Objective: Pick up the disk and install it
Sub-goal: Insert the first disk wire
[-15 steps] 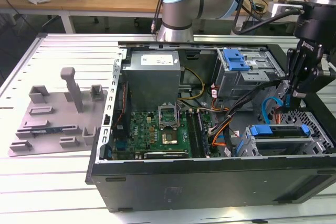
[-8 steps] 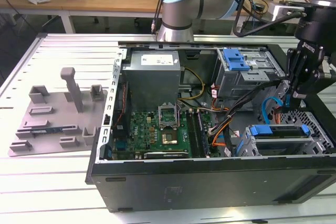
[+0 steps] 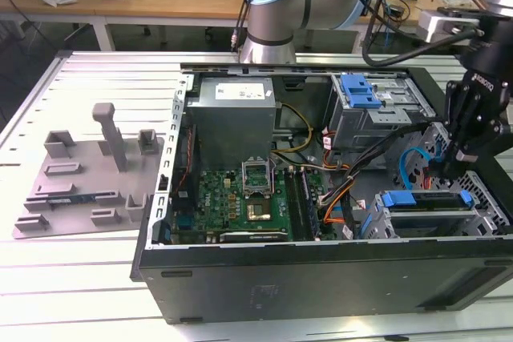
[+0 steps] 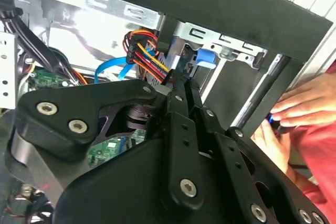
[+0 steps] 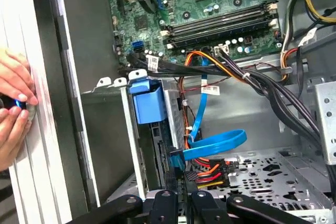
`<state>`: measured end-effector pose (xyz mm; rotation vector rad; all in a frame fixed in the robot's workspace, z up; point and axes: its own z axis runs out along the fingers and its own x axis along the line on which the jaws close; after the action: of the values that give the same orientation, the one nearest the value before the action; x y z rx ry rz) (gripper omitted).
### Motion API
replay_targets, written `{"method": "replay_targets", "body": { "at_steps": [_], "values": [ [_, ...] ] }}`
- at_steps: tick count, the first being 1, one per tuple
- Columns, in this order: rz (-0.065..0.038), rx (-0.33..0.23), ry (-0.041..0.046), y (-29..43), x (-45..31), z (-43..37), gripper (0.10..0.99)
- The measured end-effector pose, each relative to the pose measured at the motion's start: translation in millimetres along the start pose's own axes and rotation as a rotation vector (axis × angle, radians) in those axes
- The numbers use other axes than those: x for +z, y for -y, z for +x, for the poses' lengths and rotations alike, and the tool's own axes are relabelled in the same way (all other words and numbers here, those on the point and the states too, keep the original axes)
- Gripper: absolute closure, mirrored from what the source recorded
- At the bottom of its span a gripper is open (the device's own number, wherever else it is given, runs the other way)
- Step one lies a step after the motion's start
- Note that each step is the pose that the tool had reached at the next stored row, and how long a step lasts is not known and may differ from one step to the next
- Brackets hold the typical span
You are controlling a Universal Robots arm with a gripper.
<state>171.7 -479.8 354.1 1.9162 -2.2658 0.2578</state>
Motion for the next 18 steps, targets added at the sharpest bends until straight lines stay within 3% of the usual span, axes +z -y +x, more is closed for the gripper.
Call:
{"method": "replay_targets", "body": {
  "at_steps": [2,3,9,10,12,16,17,18],
  "values": [
    [0.014,-0.058,0.0015,-0.6,0.0,0.0,0.918],
    [0.016,-0.066,0.0018,-1.9,0.1,0.7,0.918],
    [0.016,-0.068,0.0026,-7.5,1.1,4.1,0.918],
    [0.015,-0.068,0.0147,-7.3,1.7,5.4,0.918],
    [0.004,-0.07,0.049,-6.8,3.2,9.3,0.918],
    [-0.002,-0.07,0.0892,-5.8,4.5,14.6,0.918],
    [-0.003,-0.071,0.0955,-5.4,4.9,16.3,0.918],
    [-0.003,-0.071,0.0957,-5.0,4.7,18.8,0.918]
  ]
}}
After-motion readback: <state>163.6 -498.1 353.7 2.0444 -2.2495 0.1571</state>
